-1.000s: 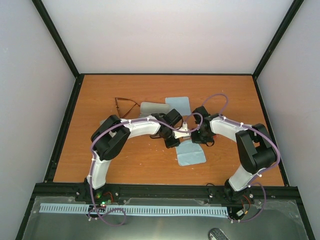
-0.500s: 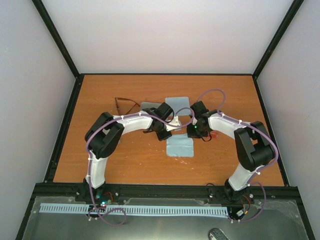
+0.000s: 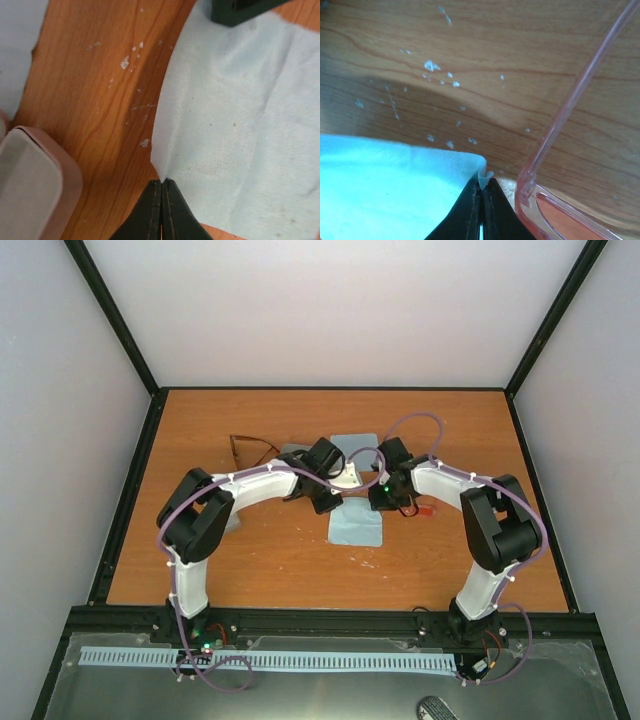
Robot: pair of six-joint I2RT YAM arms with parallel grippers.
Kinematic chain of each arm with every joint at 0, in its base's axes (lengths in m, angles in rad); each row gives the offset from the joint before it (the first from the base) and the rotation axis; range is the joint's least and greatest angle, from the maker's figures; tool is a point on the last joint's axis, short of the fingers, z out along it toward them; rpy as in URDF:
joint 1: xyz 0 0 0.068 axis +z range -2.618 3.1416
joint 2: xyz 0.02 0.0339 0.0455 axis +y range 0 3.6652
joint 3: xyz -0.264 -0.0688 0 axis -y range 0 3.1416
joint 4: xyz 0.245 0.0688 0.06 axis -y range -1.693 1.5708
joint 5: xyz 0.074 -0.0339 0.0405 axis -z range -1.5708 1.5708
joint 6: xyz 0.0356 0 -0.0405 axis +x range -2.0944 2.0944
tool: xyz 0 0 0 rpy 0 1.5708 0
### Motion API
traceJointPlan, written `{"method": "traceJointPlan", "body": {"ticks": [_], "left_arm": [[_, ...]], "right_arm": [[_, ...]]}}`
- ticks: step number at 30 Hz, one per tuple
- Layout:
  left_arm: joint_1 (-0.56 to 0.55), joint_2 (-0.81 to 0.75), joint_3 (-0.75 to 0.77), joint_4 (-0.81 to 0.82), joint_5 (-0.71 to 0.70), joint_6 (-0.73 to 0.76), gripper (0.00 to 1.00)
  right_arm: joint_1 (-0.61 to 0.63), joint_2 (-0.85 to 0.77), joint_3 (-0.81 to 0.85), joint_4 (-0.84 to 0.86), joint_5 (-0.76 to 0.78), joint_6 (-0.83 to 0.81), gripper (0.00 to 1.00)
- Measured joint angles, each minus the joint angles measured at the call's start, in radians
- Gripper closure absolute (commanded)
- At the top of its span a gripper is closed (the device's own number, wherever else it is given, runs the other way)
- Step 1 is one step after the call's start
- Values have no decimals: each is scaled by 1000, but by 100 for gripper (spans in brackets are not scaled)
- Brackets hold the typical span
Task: Organize the sunglasses
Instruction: Fold the glasses cleaning cloth at the center of the board.
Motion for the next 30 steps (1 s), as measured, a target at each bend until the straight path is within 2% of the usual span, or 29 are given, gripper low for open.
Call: {"method": "traceJointPlan", "body": {"ticks": [8, 25, 30], "left_arm": [[-4, -94, -67, 20, 44, -24, 99], [-50, -135, -197, 32, 56, -45, 99], [-68, -138, -217, 36, 56, -49, 94]], "right_arm": [[1, -26, -67, 20, -18, -6, 97], [28, -139, -183, 63, -68, -6, 97], [43, -139, -219, 63, -79, -3, 88]]}}
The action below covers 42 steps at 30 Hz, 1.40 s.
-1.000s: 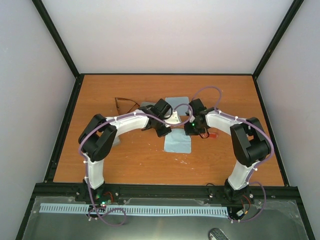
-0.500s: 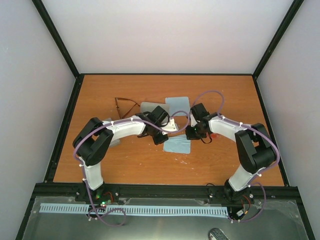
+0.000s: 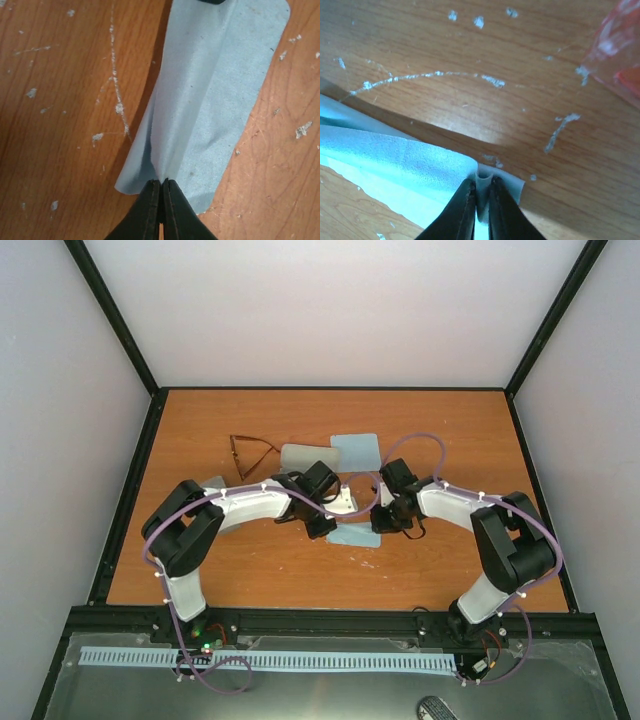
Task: Organize the sunglasses
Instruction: Fold the glasses cleaning cloth at the center of the board.
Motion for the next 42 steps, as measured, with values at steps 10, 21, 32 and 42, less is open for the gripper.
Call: {"method": "traceJointPlan", "body": {"ticks": [10, 21, 32, 42], "left_arm": [[-19, -1, -19, 13, -1, -10, 90], [-31, -32, -50, 19, 0, -11, 89], [-40, -48, -73, 35, 4, -15, 86], [-40, -65, -90, 40, 10, -18, 84]], "right_arm": [[3, -39, -39, 29, -19, 13, 78], [3, -117, -95, 70, -49, 43, 79], [3, -163, -135, 71, -52, 60, 76], [3, -270, -148, 61, -44, 80, 74]]}}
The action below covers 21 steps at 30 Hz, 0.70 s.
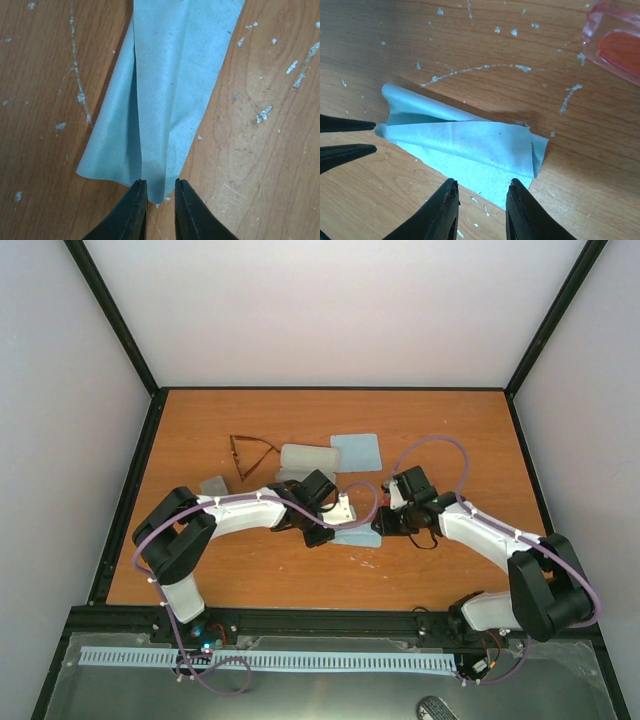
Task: Organize the sunglasses
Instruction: Fold the glasses cleaning cloth at the center of the board.
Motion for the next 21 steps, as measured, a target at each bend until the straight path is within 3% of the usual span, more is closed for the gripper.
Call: {"method": "traceJointPlan", "body": {"ticks": [8, 21], "left_arm": [[-1, 0, -5, 8, 6, -2, 86], [11, -40, -10, 88, -69, 1, 88]], "right_arm": [[0, 56, 43, 0, 55, 13, 87], [5, 205, 192, 5, 81, -8, 82]]}}
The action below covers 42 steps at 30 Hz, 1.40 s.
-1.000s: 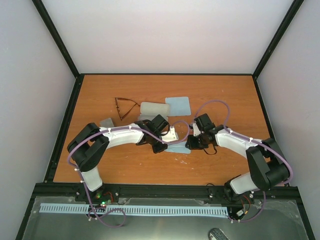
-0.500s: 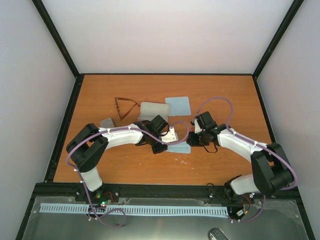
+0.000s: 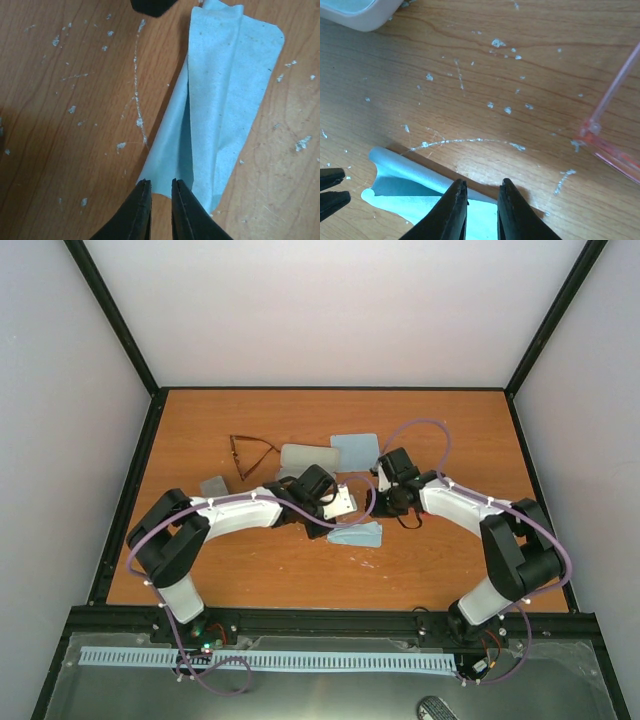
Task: Organize the sunglasses
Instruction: Fold the glasses cleaning cloth at the center of the board.
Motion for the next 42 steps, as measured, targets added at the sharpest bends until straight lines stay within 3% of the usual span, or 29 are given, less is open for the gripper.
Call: {"method": "traceJointPlan", "body": {"ticks": [14, 42], "left_arm": [[2, 101, 0, 51, -43, 13, 88], [20, 110, -4, 48, -87, 33, 88]], "right_arm": [[68, 74, 35, 0, -25, -8, 82], [85, 157, 61, 68, -154, -14, 83]]}}
